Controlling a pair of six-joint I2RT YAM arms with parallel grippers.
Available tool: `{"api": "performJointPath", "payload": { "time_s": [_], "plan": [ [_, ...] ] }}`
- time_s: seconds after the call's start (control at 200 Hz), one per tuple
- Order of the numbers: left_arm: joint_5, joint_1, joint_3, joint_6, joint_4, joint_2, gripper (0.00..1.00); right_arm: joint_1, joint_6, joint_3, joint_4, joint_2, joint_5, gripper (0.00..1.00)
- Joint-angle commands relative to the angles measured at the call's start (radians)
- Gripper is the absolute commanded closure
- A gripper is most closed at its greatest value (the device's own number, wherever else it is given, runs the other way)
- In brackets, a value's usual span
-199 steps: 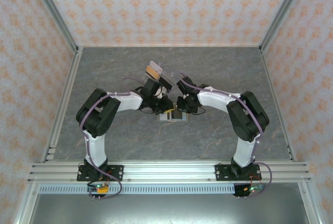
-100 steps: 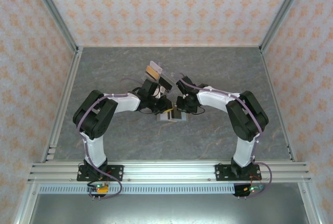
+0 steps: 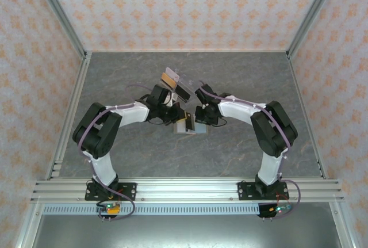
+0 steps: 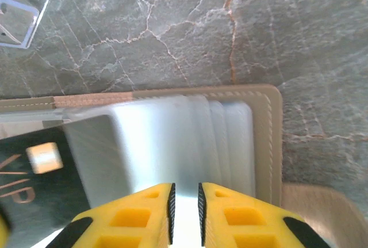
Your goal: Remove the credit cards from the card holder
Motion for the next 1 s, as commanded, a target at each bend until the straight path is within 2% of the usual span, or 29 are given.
{"api": "performJointPath", "payload": {
  "time_s": [0.0, 0.17, 0.28, 0.495, 0.661, 0.791, 0.996],
  "plan": [
    [-0.047, 0.028, -0.003, 0.066, -0.106, -0.093, 1.00, -0.003, -0.007, -0.024, 0.065, -0.109, 0.005, 0.71],
    [-0.093, 0.067, 0.020, 0.081, -0.184, -0.207, 1.00, -0.007, -0.014, -0.034, 0.147, -0.208, -0.049, 0.43],
    [-0.123, 0.082, 0.032, 0.047, -0.181, -0.273, 1.00, -0.023, -0.041, -0.030, 0.195, -0.223, -0.139, 0.33],
    [-0.112, 0.088, 0.028, -0.093, -0.024, -0.330, 0.99, -0.079, 0.039, -0.063, 0.404, -0.234, -0.389, 0.15],
    [-0.082, 0.107, 0.006, -0.199, 0.106, -0.351, 0.99, -0.123, 0.177, -0.097, 0.597, -0.230, -0.541, 0.13],
    [-0.063, 0.119, -0.019, -0.273, 0.209, -0.362, 0.99, -0.131, 0.240, -0.097, 0.659, -0.217, -0.604, 0.14],
    [-0.040, 0.120, -0.040, -0.341, 0.297, -0.357, 0.99, -0.147, 0.398, -0.123, 0.831, -0.215, -0.659, 0.28]
  ]
}}
